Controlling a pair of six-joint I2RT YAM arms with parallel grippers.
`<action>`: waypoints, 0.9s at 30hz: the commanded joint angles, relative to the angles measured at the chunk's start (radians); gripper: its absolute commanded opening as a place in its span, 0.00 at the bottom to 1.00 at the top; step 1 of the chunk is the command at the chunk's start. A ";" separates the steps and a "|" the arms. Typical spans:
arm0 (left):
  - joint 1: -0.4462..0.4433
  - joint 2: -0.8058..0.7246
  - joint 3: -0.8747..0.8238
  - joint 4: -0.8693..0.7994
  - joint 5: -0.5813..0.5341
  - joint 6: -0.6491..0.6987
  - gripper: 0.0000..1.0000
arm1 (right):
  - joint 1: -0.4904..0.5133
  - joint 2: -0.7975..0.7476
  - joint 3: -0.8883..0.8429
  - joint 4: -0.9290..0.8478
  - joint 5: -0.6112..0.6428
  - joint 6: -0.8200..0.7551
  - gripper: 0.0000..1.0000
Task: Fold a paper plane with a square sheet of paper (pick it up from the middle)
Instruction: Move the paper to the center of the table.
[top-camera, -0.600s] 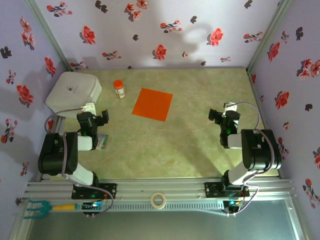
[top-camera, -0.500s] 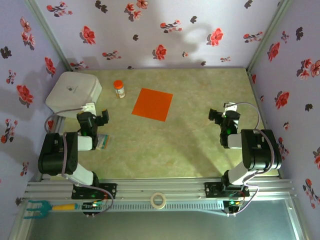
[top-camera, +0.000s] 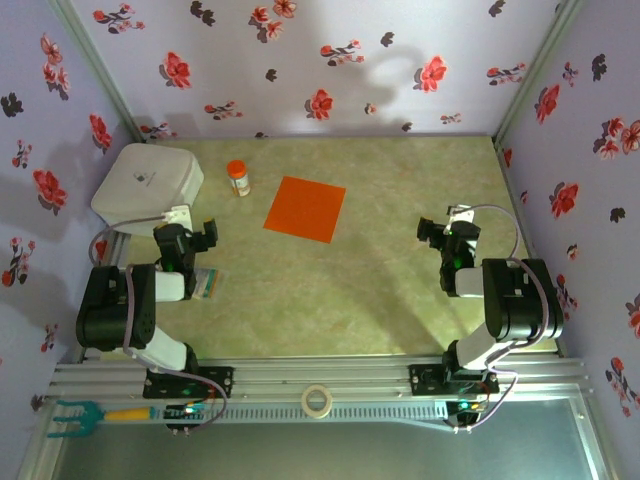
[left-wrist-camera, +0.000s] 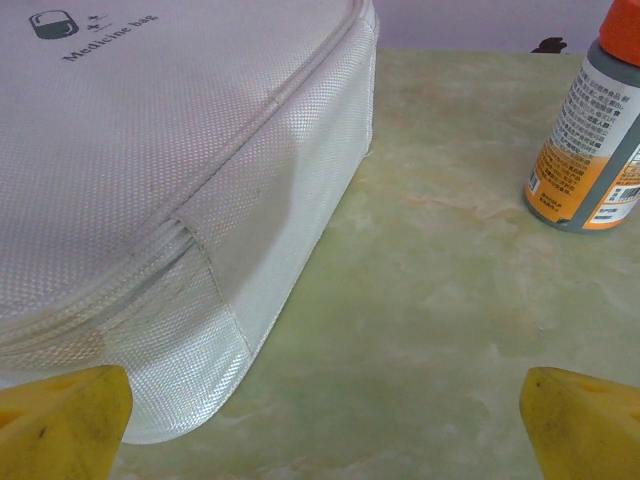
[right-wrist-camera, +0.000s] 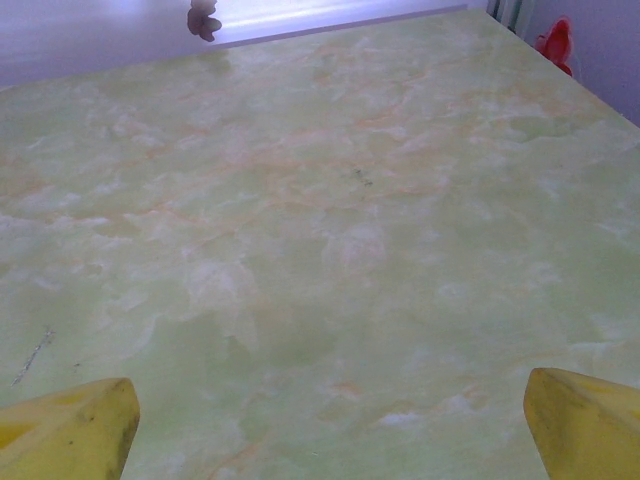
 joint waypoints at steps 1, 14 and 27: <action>0.005 -0.001 0.000 0.032 -0.009 -0.010 1.00 | -0.003 0.001 0.014 0.012 0.001 -0.002 0.99; 0.002 -0.075 -0.033 0.030 0.093 0.045 1.00 | 0.000 -0.014 -0.006 0.033 -0.049 -0.025 0.99; 0.006 -0.446 0.230 -0.684 -0.012 -0.134 1.00 | 0.014 -0.278 0.187 -0.562 0.063 0.176 0.99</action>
